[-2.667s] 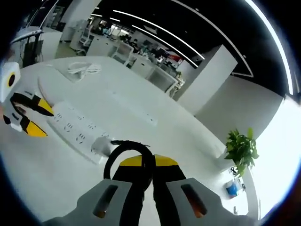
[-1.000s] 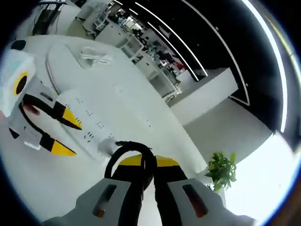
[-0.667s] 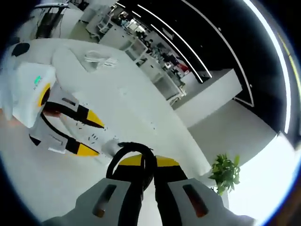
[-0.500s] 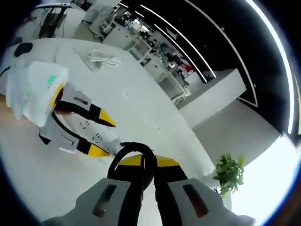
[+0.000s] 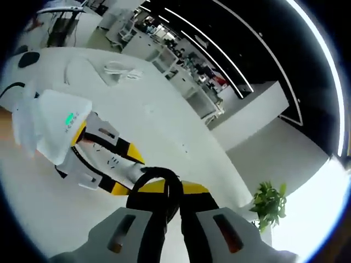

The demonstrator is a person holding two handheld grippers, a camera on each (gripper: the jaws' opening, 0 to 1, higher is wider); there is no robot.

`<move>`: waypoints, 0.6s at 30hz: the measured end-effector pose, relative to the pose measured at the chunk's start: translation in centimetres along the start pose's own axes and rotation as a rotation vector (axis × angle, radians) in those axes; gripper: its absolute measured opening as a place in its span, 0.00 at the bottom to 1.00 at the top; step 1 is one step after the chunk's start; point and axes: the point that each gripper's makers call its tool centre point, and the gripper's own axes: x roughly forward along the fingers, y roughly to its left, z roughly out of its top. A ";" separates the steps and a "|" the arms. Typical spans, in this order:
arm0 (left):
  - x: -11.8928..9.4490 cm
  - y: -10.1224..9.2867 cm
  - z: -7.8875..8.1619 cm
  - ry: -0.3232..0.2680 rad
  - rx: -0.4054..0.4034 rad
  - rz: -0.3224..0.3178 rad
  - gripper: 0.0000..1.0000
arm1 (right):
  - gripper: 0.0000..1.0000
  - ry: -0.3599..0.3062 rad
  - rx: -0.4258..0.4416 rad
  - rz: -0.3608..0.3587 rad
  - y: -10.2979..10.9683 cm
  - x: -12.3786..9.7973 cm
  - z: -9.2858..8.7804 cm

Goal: Straighten the power strip on the desk, plug the charger into it

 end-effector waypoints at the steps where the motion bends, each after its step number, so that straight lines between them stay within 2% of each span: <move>1: 0.0 0.2 0.0 0.003 0.012 0.008 0.29 | 0.06 -0.001 -0.002 0.002 0.0 0.0 0.0; 8: 0.2 0.3 0.0 -0.010 0.016 -0.012 0.29 | 0.06 -0.021 -0.040 -0.002 0.1 -0.1 0.1; 13: 0.2 0.4 0.0 -0.020 0.025 -0.013 0.28 | 0.06 -0.057 -0.061 0.027 0.1 -0.1 0.2; 16: 0.1 0.5 0.0 -0.029 0.019 -0.020 0.28 | 0.07 -0.115 -0.036 0.082 0.4 -0.1 0.6; 18: 0.1 0.4 0.0 -0.033 0.020 -0.024 0.28 | 0.08 -0.131 -0.004 0.120 0.5 -0.3 0.5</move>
